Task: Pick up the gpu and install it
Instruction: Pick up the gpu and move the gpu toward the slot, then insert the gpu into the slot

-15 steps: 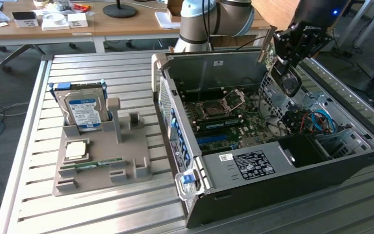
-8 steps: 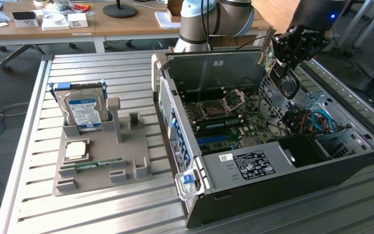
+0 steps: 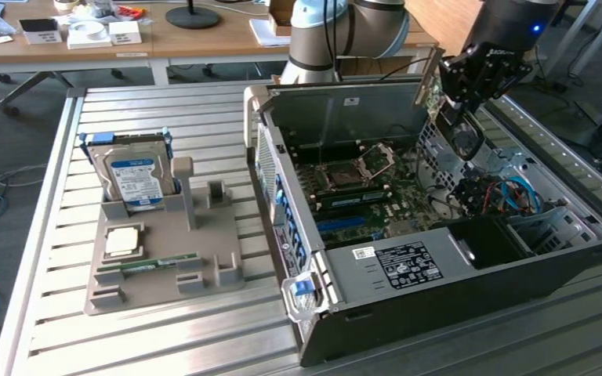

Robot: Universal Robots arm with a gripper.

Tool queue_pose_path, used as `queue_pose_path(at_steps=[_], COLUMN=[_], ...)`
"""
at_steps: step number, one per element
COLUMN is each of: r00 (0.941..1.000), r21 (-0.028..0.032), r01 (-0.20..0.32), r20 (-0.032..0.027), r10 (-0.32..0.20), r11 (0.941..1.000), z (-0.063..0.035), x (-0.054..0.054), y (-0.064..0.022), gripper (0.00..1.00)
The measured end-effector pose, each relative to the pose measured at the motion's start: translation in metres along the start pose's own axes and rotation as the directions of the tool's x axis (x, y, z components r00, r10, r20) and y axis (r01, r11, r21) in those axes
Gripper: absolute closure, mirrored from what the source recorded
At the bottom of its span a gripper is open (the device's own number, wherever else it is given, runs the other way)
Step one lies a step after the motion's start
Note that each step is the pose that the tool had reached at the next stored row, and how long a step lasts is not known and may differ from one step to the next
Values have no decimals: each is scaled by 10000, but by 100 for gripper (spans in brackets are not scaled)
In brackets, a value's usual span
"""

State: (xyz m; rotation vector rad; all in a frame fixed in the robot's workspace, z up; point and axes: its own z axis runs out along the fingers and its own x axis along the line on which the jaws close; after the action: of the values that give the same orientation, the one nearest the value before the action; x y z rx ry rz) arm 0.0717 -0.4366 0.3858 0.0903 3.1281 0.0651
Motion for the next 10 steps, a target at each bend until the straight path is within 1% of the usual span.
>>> queue_pose_path(at_steps=[3,10], r00=[10000,10000], r21=[4,4], r01=[1,0], r20=[0,0], r10=[-1,0], r11=[10000,10000], z=[29,30], x=[0,0], y=[-1,-1], gripper=[73,73])
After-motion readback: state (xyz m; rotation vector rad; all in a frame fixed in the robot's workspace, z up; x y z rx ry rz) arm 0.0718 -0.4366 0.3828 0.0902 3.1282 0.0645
